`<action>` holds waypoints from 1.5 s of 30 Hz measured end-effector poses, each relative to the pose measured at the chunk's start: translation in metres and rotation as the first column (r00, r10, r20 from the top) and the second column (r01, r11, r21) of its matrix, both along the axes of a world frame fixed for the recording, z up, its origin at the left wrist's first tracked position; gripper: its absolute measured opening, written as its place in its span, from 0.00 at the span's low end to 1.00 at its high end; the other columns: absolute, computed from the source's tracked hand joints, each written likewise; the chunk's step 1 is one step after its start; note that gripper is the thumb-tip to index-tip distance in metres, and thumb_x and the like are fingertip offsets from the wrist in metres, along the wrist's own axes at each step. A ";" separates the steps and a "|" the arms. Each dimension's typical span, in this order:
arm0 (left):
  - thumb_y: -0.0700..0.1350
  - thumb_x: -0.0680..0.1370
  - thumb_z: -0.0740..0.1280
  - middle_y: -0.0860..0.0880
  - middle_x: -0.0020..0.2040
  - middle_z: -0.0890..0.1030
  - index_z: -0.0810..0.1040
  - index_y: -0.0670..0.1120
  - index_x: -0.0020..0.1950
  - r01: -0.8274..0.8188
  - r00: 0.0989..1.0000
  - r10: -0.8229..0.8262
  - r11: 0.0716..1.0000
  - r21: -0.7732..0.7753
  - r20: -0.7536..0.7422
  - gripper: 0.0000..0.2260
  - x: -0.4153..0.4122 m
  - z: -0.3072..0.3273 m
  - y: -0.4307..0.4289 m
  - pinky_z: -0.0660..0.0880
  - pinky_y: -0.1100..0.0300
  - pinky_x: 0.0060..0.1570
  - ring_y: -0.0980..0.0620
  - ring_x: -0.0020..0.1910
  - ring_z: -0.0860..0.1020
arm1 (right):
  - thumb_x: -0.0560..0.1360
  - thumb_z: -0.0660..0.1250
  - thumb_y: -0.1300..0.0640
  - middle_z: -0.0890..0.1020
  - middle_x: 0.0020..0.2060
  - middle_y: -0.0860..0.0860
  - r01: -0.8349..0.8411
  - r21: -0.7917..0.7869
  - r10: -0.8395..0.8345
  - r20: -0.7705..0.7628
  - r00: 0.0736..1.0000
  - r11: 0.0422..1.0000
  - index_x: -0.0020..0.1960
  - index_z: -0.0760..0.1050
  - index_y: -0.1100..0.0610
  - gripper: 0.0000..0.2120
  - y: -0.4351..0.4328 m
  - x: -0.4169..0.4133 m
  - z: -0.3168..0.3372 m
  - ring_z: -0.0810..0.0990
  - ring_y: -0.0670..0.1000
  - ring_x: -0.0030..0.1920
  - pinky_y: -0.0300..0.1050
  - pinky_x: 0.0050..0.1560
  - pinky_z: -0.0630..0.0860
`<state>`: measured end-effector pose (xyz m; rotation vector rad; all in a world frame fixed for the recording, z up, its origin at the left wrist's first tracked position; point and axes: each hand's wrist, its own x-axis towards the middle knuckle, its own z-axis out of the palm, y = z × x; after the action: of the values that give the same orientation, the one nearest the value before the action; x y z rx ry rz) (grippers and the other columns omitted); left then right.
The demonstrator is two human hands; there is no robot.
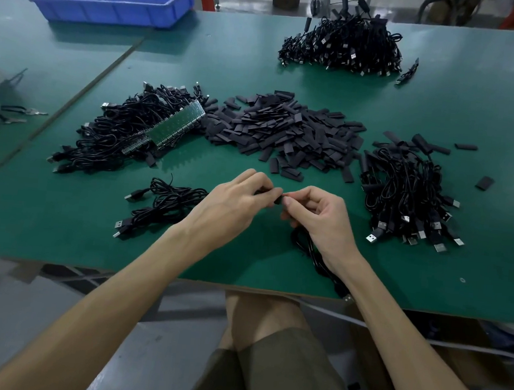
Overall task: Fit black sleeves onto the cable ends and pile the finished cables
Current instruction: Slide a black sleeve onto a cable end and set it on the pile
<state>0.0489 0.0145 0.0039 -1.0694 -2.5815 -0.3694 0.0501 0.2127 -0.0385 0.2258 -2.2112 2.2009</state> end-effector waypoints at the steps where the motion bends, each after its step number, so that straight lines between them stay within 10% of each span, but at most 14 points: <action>1: 0.31 0.79 0.66 0.43 0.53 0.79 0.81 0.38 0.63 -0.011 1.000 0.011 1.000 0.014 0.009 0.14 -0.001 0.000 0.000 0.80 0.51 0.37 0.44 0.53 0.78 | 0.79 0.73 0.62 0.87 0.37 0.54 0.000 -0.015 0.000 0.003 1.000 1.000 0.48 0.84 0.56 0.02 0.000 0.000 0.000 0.85 0.47 0.39 0.37 0.38 0.78; 7: 0.42 0.83 0.66 0.45 0.51 0.78 0.82 0.42 0.63 -0.067 0.969 0.037 0.991 0.116 0.243 0.11 -0.013 -0.003 -0.003 0.74 0.50 0.53 0.47 0.51 0.75 | 0.77 0.75 0.58 0.88 0.40 0.55 -0.011 -0.041 0.012 0.038 0.999 0.999 0.51 0.83 0.57 0.05 0.002 -0.001 -0.001 0.82 0.48 0.35 0.38 0.40 0.79; 27: 0.39 0.83 0.65 0.46 0.46 0.77 0.83 0.42 0.56 0.001 0.935 -0.039 0.994 0.108 0.352 0.08 -0.013 0.002 0.001 0.74 0.50 0.51 0.48 0.46 0.75 | 0.77 0.74 0.62 0.87 0.36 0.56 -0.038 -0.026 0.038 0.011 0.999 0.999 0.44 0.80 0.60 0.05 -0.001 0.001 0.003 0.84 0.49 0.35 0.38 0.37 0.79; 34: 0.33 0.81 0.66 0.51 0.44 0.80 0.85 0.41 0.55 -0.113 0.891 0.009 0.973 0.202 0.453 0.09 -0.017 0.002 -0.006 0.70 0.68 0.43 0.58 0.39 0.76 | 0.81 0.70 0.62 0.88 0.41 0.56 -0.056 -0.006 0.057 0.023 0.998 0.998 0.50 0.82 0.61 0.03 0.001 0.000 0.004 0.83 0.50 0.35 0.40 0.43 0.80; 45: 0.29 0.79 0.64 0.56 0.41 0.79 0.85 0.40 0.54 -0.164 0.830 0.029 0.967 0.195 0.557 0.13 -0.018 0.002 -0.009 0.77 0.57 0.41 0.60 0.35 0.76 | 0.76 0.74 0.67 0.88 0.40 0.54 -0.115 0.011 0.115 0.017 0.993 0.993 0.49 0.84 0.61 0.04 0.002 0.000 0.005 0.84 0.49 0.35 0.38 0.43 0.81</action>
<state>0.0314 0.0056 0.0064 -0.8256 -2.9592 -1.0714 0.0505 0.2143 -0.0340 0.3444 -2.2755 2.2541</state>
